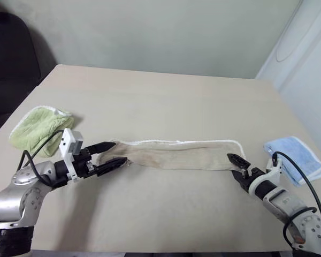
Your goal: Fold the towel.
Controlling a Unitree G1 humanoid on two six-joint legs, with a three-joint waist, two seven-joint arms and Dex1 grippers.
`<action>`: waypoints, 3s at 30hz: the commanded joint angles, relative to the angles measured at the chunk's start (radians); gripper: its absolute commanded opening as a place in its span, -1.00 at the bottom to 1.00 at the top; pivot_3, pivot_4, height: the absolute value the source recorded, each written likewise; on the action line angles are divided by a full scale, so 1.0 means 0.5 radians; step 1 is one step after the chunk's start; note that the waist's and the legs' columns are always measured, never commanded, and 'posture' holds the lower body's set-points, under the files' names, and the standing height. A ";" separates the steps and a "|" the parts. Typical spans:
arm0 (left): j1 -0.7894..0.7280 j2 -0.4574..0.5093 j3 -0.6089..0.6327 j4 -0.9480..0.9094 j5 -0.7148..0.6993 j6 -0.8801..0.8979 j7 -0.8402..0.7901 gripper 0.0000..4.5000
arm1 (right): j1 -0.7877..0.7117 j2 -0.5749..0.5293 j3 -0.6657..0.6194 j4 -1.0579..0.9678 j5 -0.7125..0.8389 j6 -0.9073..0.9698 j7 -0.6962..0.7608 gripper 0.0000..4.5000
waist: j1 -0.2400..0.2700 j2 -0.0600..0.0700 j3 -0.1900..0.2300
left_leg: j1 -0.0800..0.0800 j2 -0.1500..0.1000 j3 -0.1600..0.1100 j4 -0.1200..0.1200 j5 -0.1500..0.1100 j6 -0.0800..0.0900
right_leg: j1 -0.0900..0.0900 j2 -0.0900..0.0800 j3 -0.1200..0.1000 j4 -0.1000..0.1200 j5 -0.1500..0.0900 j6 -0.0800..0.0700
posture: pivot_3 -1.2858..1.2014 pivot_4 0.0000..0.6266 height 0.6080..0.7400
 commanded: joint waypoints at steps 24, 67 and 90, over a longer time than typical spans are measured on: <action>0.062 -0.107 -0.107 -0.229 -0.080 0.048 0.071 1.00 | 0.100 -0.327 -0.304 -0.031 -0.189 -0.238 0.014 -0.99 | 0.024 0.009 -0.003 | -0.005 -0.001 0.001 -0.003 -0.008 0.002 | -0.003 -0.006 0.001 -0.003 -0.002 0.004 | 0.03 -0.52 1.00; 0.063 -0.266 -0.290 -0.305 -0.079 0.033 0.191 1.00 | -0.521 -0.708 0.915 -0.555 -1.950 0.316 1.674 0.37 | 0.014 0.010 0.000 | 0.001 0.001 0.005 0.000 0.005 0.002 | 0.003 -0.007 0.001 -0.003 0.009 0.002 | 0.03 -0.52 1.00; -0.036 -0.486 -0.131 -0.261 -0.299 0.189 0.505 1.00 | -0.549 -0.385 0.997 0.314 -2.588 -0.490 2.023 -0.99 | 0.010 0.006 0.002 | 0.005 0.002 0.003 -0.003 0.009 0.003 | 0.005 -0.008 0.000 -0.004 0.017 -0.002 | 0.03 -0.52 1.00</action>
